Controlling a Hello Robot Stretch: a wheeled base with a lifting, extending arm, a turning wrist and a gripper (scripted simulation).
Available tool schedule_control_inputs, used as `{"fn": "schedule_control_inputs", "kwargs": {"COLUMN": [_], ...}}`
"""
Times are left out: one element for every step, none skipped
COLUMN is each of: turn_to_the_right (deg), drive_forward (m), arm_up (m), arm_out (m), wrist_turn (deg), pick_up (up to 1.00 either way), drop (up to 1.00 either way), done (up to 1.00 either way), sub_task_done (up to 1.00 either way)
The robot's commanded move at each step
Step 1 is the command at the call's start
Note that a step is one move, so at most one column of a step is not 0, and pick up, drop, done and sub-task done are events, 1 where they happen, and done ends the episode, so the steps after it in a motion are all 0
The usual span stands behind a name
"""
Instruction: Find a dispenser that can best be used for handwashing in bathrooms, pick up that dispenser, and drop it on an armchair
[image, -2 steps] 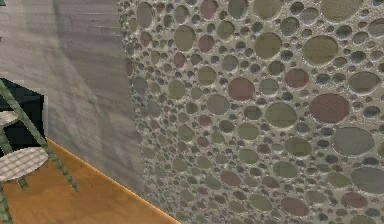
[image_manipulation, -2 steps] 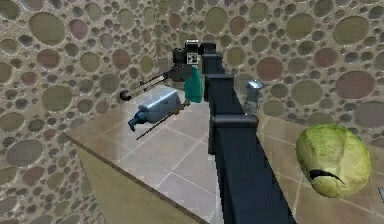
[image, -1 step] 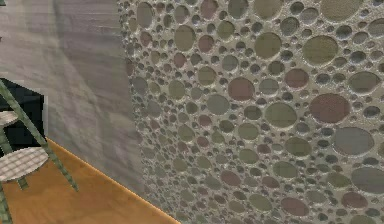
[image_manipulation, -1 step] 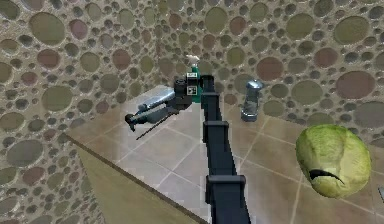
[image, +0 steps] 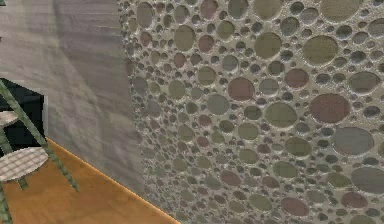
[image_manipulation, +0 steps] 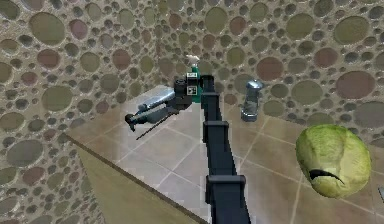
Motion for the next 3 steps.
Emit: {"fn": "schedule_control_inputs", "kwargs": {"turn_to_the_right": [0.0,0.0,0.0], "drive_forward": [0.00,0.00,0.00], "arm_up": [0.10,0.00,0.00], "arm_out": [0.00,0.00,0.00], "wrist_turn": [0.0,-45.0,-21.0], "pick_up": [0.00,0.00,0.00], "drop": [0.00,0.00,0.00], "done": [0.00,0.00,0.00], "sub_task_done": [0.00,0.00,0.00]}}
